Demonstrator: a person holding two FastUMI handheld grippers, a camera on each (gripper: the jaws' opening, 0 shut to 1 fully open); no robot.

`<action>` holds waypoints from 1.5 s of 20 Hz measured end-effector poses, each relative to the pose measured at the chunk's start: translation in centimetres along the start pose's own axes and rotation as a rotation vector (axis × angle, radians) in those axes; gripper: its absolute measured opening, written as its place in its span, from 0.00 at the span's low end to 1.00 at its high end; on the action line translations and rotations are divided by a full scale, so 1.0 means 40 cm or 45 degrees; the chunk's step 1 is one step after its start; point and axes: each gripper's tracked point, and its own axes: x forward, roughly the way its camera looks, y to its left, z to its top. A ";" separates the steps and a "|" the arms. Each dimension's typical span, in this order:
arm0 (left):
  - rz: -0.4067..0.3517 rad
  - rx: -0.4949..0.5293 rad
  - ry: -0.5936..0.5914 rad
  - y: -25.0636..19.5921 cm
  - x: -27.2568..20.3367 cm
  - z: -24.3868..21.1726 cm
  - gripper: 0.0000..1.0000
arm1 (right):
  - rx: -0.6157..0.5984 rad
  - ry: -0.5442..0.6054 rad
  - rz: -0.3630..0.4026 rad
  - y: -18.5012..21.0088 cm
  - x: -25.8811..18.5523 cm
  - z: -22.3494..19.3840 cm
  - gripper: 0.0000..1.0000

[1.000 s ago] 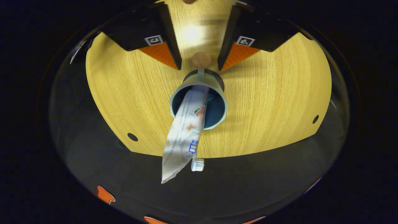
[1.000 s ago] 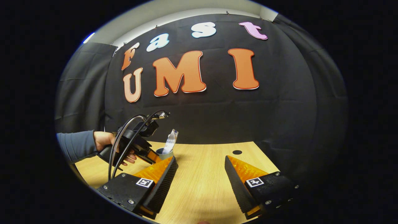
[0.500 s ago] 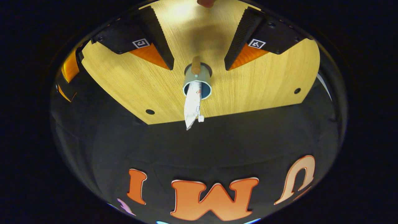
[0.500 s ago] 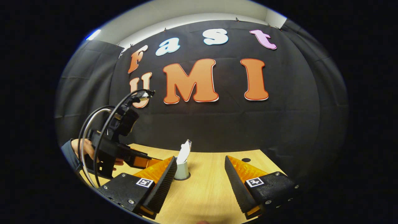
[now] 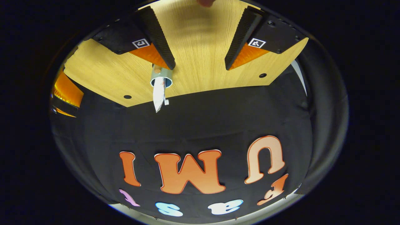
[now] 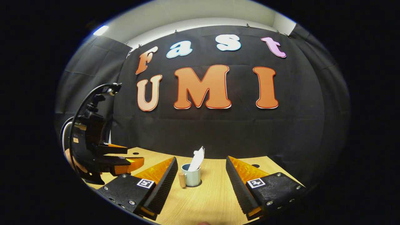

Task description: Put the toothbrush and toothpaste on the desktop into the cup, then pick up the cup and place it on the coaster on the desktop.

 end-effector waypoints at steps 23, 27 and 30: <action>0.178 -0.154 -0.340 0.100 -0.131 0.032 0.98 | -0.033 -0.125 0.016 0.077 -0.007 0.015 0.93; 0.193 -0.136 -0.362 0.099 -0.147 0.058 0.98 | -0.033 -0.128 0.027 0.076 -0.017 0.028 0.93; 0.191 -0.115 -0.386 0.087 -0.161 0.084 0.97 | -0.038 -0.140 0.036 0.077 -0.024 0.045 0.93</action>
